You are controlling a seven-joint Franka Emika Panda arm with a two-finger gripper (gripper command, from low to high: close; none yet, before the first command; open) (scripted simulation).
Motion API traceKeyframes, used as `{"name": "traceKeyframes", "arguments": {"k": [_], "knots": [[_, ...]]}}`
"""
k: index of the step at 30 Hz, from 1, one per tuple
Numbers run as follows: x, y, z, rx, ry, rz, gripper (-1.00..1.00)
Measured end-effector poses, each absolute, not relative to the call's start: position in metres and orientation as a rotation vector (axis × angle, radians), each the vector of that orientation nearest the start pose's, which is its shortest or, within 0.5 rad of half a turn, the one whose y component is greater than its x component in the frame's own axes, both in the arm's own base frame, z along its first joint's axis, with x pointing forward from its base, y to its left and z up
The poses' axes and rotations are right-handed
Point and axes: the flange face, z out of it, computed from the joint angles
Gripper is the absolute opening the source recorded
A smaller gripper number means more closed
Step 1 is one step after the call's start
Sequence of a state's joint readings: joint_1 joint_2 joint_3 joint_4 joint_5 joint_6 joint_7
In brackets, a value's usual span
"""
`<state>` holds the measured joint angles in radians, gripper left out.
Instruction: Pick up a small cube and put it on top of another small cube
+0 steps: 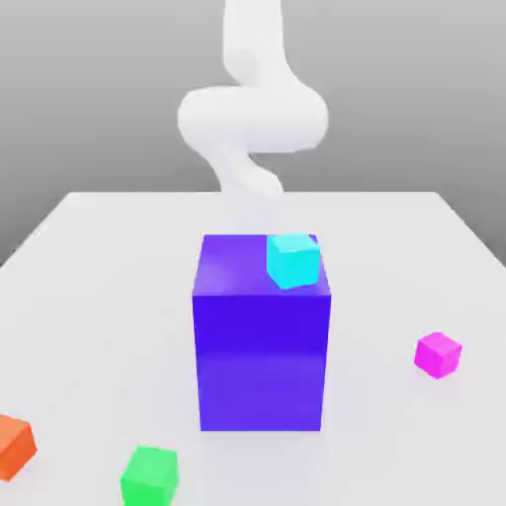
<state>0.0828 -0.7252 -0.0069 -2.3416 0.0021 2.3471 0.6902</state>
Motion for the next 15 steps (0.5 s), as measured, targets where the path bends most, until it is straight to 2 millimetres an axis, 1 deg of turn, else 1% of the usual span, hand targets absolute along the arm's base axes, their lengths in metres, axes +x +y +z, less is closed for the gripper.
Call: {"name": "traceKeyframes", "arguments": {"k": [3,5,7,9,11,13,15], "knots": [[0.402,0.068,0.612,-2.723,0.53,-0.859,0.0],[0.412,0.096,0.575,-2.797,0.333,-0.795,0.0],[0.417,0.124,0.537,-2.855,0.129,-0.729,0.0],[0.416,0.152,0.499,-2.895,-0.081,-0.661,0.0],[0.411,0.179,0.461,-2.918,-0.296,-0.592,0.0],[0.401,0.205,0.422,-2.923,-0.514,-0.521,0.0],[0.386,0.228,0.385,-2.91,-0.733,-0.448,0.0]]}}
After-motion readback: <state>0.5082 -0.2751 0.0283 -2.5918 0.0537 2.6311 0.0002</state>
